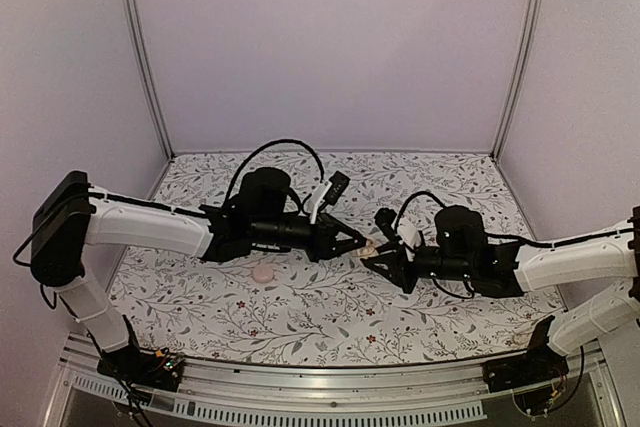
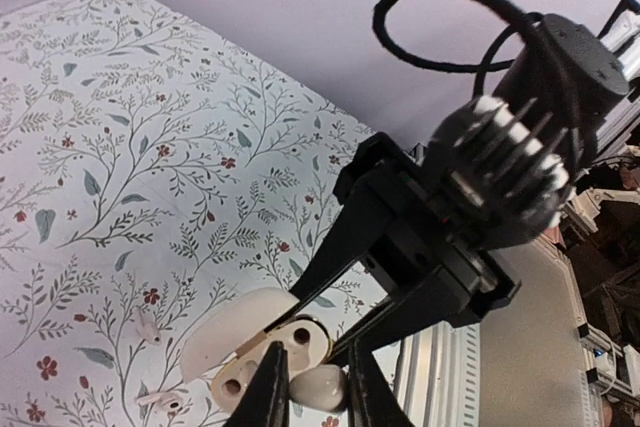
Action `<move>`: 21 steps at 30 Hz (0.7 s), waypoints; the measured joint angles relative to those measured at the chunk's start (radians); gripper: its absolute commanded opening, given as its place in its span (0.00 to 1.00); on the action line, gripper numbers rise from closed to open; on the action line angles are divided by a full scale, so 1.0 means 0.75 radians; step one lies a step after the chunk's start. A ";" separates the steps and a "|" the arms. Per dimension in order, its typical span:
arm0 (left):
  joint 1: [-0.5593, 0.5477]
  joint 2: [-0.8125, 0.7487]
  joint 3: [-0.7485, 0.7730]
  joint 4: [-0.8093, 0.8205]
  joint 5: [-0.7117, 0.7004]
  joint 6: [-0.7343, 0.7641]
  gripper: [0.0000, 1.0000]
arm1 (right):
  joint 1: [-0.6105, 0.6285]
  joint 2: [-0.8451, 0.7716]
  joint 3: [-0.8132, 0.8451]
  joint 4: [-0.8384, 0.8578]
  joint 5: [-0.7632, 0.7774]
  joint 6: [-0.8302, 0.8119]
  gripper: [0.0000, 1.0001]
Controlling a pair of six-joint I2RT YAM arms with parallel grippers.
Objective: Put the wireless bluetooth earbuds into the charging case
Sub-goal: Pick up the left earbud from the left side groove of the charging case, then place the left earbud in the left side groove of the charging case.
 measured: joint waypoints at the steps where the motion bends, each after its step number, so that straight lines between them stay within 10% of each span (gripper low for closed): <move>1: 0.000 -0.035 -0.001 0.001 0.007 0.014 0.10 | 0.000 -0.011 -0.008 0.012 -0.007 -0.005 0.23; 21: -0.041 -0.432 -0.042 -0.177 0.225 0.427 0.10 | 0.002 -0.320 -0.101 0.095 -0.473 -0.060 0.25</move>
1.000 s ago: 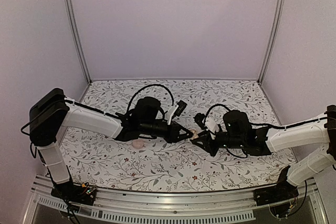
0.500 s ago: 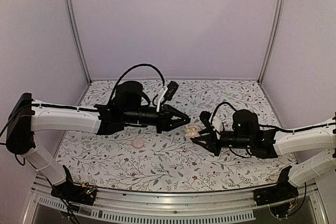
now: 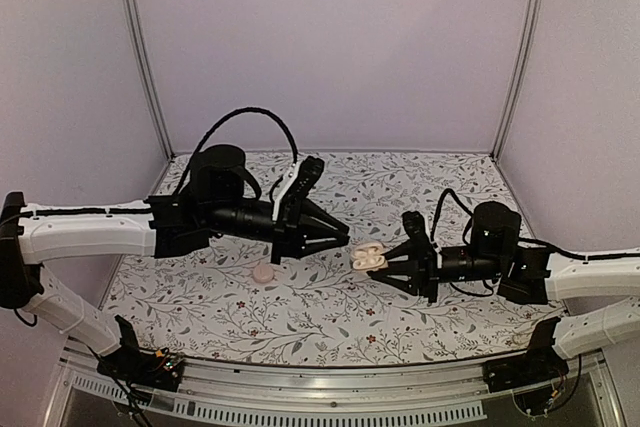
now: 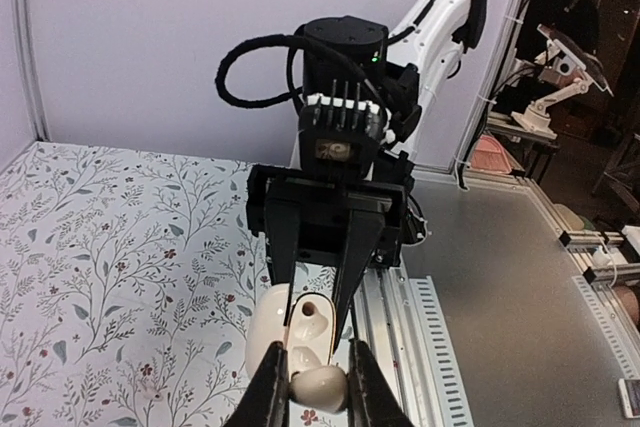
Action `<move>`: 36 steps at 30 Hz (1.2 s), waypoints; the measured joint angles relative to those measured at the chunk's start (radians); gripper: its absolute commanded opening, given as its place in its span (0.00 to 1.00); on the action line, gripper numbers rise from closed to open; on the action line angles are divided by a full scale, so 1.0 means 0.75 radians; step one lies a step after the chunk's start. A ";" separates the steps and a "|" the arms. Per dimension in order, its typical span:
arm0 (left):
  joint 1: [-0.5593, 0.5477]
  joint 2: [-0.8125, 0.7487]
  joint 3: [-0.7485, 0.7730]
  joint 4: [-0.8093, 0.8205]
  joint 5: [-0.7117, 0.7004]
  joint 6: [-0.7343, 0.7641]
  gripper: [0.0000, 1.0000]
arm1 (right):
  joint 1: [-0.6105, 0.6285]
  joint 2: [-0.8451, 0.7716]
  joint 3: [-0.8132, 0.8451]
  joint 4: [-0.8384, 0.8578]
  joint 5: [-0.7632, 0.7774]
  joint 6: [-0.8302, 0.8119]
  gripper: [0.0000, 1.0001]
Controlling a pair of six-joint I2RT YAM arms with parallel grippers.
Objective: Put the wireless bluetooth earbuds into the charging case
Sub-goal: Place the left earbud in the left side groove of the charging case.
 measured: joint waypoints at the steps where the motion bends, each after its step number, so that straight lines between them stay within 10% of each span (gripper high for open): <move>1: -0.014 -0.001 0.000 -0.004 0.002 0.018 0.10 | 0.000 0.001 0.000 -0.001 -0.021 0.000 0.25; 36: -0.185 0.062 0.025 -0.069 -0.090 0.283 0.12 | 0.000 0.061 0.048 -0.001 -0.397 0.088 0.22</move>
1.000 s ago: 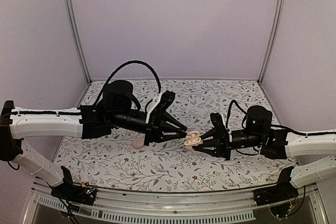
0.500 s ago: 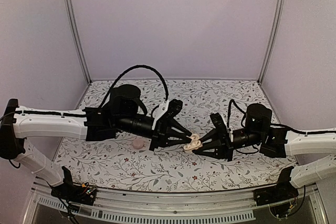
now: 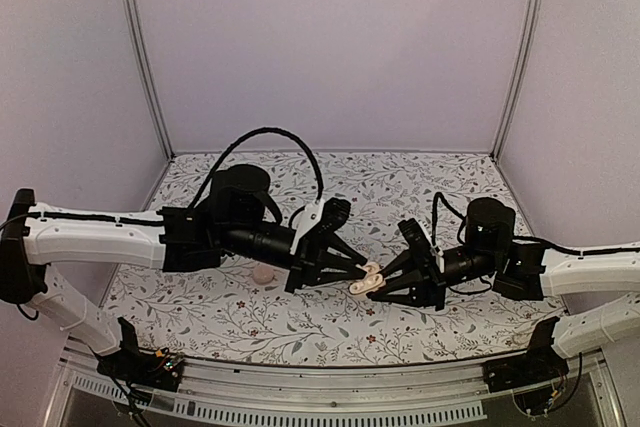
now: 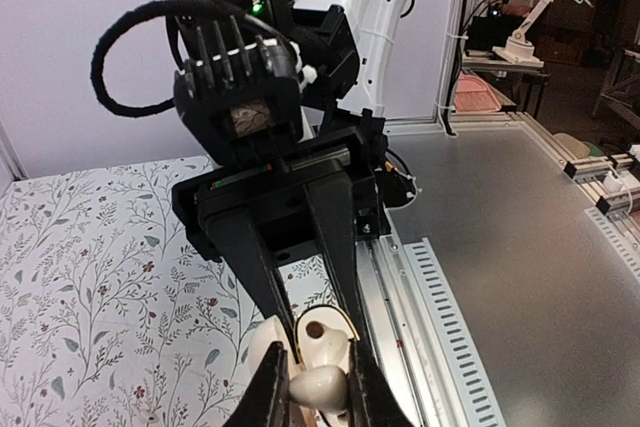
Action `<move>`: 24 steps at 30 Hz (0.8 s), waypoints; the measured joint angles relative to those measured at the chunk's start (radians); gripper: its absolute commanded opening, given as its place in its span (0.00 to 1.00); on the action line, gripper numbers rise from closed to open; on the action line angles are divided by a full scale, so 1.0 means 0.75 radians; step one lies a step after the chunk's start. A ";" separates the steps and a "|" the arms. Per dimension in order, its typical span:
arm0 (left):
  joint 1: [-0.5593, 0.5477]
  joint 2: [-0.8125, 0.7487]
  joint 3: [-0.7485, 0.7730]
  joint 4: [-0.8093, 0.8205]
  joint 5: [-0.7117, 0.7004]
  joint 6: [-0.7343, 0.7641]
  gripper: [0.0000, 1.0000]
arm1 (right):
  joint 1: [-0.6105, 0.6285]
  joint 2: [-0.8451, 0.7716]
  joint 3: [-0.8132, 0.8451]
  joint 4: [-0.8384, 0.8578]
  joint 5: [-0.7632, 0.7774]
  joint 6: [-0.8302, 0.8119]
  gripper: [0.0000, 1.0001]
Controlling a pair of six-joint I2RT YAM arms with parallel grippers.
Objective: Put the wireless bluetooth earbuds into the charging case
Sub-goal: Place the left earbud in the left side groove of the charging case.
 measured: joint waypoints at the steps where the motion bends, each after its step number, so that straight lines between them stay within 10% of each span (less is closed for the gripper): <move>1: -0.005 -0.004 0.000 -0.002 0.000 0.001 0.12 | 0.000 0.000 0.002 -0.001 -0.001 0.000 0.22; 24: -0.062 -0.060 0.034 -0.132 -0.024 0.098 0.12 | 0.000 0.018 0.042 -0.001 -0.106 0.079 0.20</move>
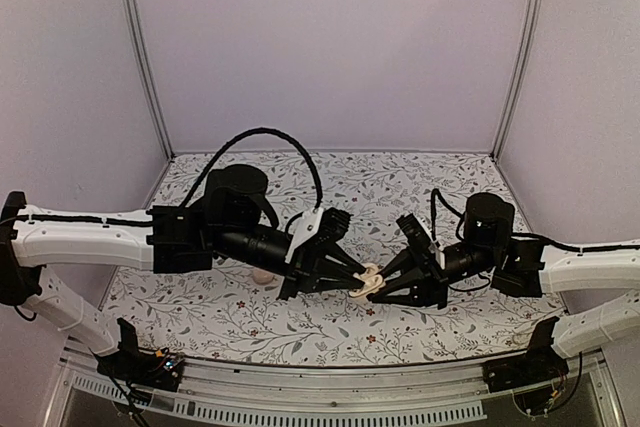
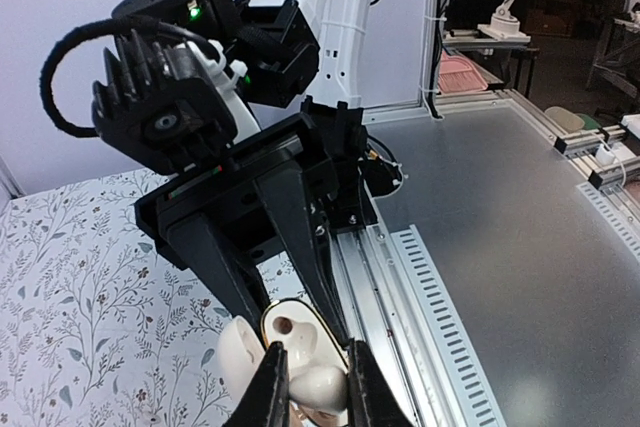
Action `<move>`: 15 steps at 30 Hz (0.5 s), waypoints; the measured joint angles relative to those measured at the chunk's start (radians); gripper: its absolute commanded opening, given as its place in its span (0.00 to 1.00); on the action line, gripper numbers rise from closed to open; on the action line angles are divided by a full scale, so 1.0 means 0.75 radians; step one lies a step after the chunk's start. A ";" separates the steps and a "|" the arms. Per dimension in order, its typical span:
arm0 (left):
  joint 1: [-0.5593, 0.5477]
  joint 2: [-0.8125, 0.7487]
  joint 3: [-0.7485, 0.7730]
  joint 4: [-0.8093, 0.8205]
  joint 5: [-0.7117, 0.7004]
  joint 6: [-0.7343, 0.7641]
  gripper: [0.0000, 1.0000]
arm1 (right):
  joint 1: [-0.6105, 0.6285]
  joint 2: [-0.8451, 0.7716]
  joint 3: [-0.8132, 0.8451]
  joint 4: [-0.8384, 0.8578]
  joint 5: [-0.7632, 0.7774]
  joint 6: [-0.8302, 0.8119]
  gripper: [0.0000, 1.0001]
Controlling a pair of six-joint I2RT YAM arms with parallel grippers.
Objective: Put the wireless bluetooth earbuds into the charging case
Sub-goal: Place the left earbud in the left side groove of the charging case.
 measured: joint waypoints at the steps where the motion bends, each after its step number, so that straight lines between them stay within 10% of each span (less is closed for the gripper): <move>1: -0.004 0.000 0.001 -0.007 -0.003 0.005 0.12 | 0.000 0.003 0.002 0.000 -0.001 0.001 0.20; 15: -0.014 0.001 0.012 -0.037 -0.009 0.042 0.12 | 0.000 0.008 0.011 -0.001 -0.024 0.016 0.19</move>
